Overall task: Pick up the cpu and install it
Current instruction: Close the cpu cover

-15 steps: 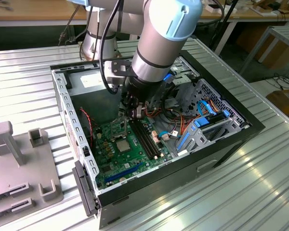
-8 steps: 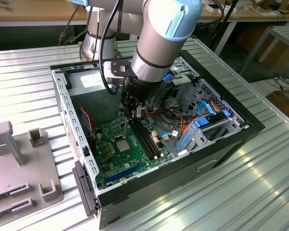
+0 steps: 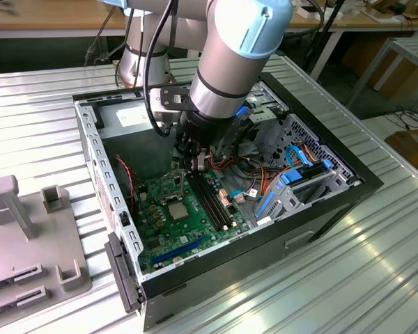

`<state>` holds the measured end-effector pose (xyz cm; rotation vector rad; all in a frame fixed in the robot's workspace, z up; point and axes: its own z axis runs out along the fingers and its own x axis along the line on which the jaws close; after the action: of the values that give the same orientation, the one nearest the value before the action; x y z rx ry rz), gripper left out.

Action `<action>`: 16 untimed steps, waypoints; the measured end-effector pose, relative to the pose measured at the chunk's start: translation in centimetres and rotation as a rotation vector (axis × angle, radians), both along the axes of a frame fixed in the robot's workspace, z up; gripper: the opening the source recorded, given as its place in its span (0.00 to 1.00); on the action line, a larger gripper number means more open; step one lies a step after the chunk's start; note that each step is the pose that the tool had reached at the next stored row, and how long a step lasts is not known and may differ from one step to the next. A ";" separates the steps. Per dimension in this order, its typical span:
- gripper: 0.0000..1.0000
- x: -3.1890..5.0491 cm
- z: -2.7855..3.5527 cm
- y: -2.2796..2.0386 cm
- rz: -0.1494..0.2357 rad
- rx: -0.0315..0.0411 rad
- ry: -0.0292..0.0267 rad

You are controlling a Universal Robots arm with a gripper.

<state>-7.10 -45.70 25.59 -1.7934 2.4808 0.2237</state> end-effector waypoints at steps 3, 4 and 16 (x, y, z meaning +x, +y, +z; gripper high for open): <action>0.11 0.00 0.02 -0.01 0.000 -0.0001 0.0000; 0.11 -0.01 0.03 -0.01 0.002 -0.0002 0.0001; 0.11 -0.13 0.11 -0.01 0.055 -0.0002 0.0001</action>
<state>-7.23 -45.71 25.69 -1.8635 2.4336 0.2268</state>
